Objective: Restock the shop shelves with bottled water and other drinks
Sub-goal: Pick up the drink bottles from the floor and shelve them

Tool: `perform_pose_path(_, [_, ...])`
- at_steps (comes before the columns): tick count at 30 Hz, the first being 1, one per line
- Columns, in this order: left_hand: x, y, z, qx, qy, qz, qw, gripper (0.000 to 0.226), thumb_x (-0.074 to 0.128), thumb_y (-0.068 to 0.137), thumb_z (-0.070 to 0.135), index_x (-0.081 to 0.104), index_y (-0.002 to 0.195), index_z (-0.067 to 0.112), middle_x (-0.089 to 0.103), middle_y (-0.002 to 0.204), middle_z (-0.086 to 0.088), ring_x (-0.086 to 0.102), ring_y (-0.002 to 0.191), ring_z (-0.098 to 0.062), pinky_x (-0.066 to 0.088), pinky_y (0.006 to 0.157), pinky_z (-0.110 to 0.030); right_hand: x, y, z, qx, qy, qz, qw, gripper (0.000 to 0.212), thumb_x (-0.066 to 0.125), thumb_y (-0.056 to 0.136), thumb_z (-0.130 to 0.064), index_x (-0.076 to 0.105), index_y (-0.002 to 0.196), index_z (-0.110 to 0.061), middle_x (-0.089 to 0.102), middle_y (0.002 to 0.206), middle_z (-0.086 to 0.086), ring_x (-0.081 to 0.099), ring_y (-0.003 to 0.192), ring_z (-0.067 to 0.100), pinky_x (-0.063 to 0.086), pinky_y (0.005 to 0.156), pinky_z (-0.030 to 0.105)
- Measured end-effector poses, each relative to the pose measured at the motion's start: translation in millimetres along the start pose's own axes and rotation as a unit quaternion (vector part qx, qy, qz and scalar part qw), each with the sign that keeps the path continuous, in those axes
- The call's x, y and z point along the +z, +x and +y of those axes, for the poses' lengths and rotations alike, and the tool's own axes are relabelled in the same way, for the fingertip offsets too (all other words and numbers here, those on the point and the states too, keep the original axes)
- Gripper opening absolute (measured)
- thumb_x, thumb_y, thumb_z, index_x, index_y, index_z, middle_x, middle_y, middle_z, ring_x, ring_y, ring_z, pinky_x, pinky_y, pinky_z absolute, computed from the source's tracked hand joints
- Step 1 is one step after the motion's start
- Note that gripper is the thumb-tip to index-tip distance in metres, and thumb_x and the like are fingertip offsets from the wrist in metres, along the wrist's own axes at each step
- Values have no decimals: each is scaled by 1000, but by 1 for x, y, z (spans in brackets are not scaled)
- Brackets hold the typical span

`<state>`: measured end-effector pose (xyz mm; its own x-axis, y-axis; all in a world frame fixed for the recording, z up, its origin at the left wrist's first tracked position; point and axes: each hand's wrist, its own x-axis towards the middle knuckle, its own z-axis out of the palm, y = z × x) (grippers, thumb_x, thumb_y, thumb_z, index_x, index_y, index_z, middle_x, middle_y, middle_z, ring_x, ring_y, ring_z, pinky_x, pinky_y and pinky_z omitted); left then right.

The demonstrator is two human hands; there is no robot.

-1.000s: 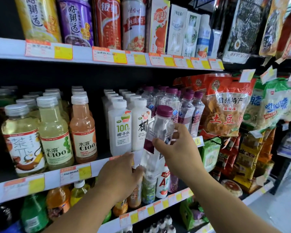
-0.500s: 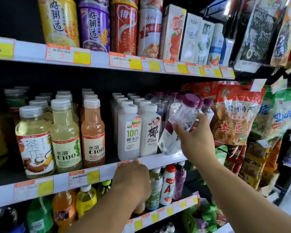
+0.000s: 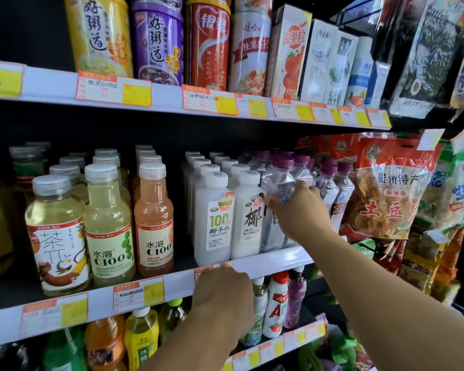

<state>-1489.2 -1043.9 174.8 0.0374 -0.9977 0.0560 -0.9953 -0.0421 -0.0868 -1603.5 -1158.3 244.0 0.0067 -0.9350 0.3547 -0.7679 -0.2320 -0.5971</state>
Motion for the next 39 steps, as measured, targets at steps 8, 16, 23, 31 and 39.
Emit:
perform_pose_path(8, [2, 0, -2, 5, -1, 3, 1000, 32, 47, 95, 27, 60, 122, 15, 55, 124, -9, 55, 111, -28, 45, 89, -37, 7, 2, 1, -39, -11, 24, 999, 81, 62, 93, -51, 12, 152, -29, 48, 138, 18, 63, 97, 37, 45, 67, 38])
perform_pose_path(16, [2, -1, -2, 11, 16, -5, 1000, 34, 48, 94, 26, 58, 125, 17, 55, 126, -9, 54, 112, -28, 43, 91, -37, 5, 5, 4, -61, -44, 41, 996, 71, 61, 93, -54, 21, 148, -32, 45, 135, 14, 64, 89, 34, 54, 68, 41])
perform_pose_path(23, [0, 0, 0, 15, 41, -18, 999, 33, 49, 91, 21, 59, 122, 15, 55, 125, -9, 54, 112, -28, 43, 92, -39, 10, 10, 10, -77, 13, 37, 996, 70, 64, 94, -48, 22, 147, -33, 37, 141, 14, 64, 83, 31, 53, 66, 40])
perform_pose_path(31, [-1, -2, -4, 17, 59, -7, 998, 35, 47, 94, 18, 55, 127, 11, 58, 126, -10, 55, 115, -28, 44, 94, -37, 15, 6, 15, -85, 56, 42, 994, 68, 64, 95, -43, 24, 148, -33, 35, 142, 14, 62, 80, 27, 42, 59, 32])
perform_pose_path(39, [-7, 3, -8, 12, 45, -22, 999, 27, 49, 94, 16, 59, 118, 10, 60, 120, -10, 59, 110, -29, 48, 84, -35, 14, 5, 15, -86, 56, 42, 994, 67, 63, 96, -40, 23, 150, -32, 36, 143, 17, 60, 85, 27, 41, 65, 32])
